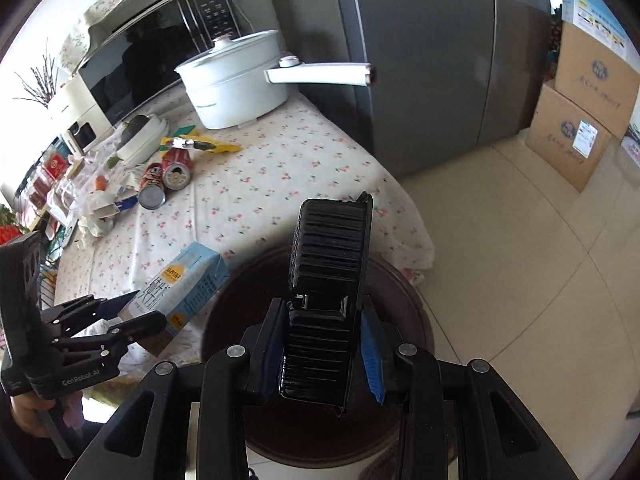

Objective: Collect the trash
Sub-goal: 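Carry the tray and carton to the bin and release the tray from the right tool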

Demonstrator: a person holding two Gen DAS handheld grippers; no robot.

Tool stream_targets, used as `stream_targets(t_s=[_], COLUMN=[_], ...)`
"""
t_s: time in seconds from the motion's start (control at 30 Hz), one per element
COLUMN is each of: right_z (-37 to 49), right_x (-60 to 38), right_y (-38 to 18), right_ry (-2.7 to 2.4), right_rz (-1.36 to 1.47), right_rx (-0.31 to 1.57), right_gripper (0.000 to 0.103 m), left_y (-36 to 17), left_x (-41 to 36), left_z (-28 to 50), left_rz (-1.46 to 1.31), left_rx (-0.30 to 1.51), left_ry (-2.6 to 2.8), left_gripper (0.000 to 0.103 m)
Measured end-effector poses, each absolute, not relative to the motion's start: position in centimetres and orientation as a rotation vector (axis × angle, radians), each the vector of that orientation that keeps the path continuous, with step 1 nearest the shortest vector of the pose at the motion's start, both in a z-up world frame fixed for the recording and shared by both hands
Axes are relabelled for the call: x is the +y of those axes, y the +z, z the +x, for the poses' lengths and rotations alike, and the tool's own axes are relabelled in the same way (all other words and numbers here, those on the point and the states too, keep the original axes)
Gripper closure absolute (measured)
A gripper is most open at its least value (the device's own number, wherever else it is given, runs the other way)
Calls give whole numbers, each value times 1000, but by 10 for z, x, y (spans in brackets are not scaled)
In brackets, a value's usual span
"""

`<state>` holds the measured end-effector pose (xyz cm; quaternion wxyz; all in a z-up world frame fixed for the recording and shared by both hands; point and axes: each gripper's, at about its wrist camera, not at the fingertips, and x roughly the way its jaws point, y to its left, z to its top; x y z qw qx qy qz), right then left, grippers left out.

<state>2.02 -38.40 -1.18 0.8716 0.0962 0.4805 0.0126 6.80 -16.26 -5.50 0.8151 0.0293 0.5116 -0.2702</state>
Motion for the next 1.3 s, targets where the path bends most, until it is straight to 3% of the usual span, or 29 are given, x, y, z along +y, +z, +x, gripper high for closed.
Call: stream_targets(t_s=[0.27,0.33,0.37,0.4,0.6,0.9,1.1,1.2,1.27,1.3], right_z=[7,8,8,9,29,69,81,82,82,81], right_x=[-410,-412,-412,-412,-396,-352,-341,-339,-336,-335], right_y=[-35,-39,-40,-42,-60,-133,-148,-147,-139,-131], right_ry=[-23,-30,-34,-36,-29,-20,-52,-66,-67,-63], right_rz=[181,179,177,177,127,3,-51,-38,-27,-24], right_rx=[1069,1081,1087,1094,1167,1411,1447,1445,1428,1401], right_gripper=[67,67,67,67,67,67,66,62,39,35], left_y=[-75,-72,-70,-66,-48,-28,-32,-31,-27,-25], left_x=[-187,-186,-184,-180,-147,-78,-40,-29,-22,-18], left_z=[66,67,67,68,75,88,95,95,94,93], left_rz=[108,135,142,144,141,111,64,52,43,39], left_rx=[1102,1071,1052,1031,992,965,1019,1028,1023,1019], left_ry=[-627,-576,-554,-525,-401,-212,-146,-130,-125,-124], left_gripper=[49,36,21,16,10,8,7,7,7,7])
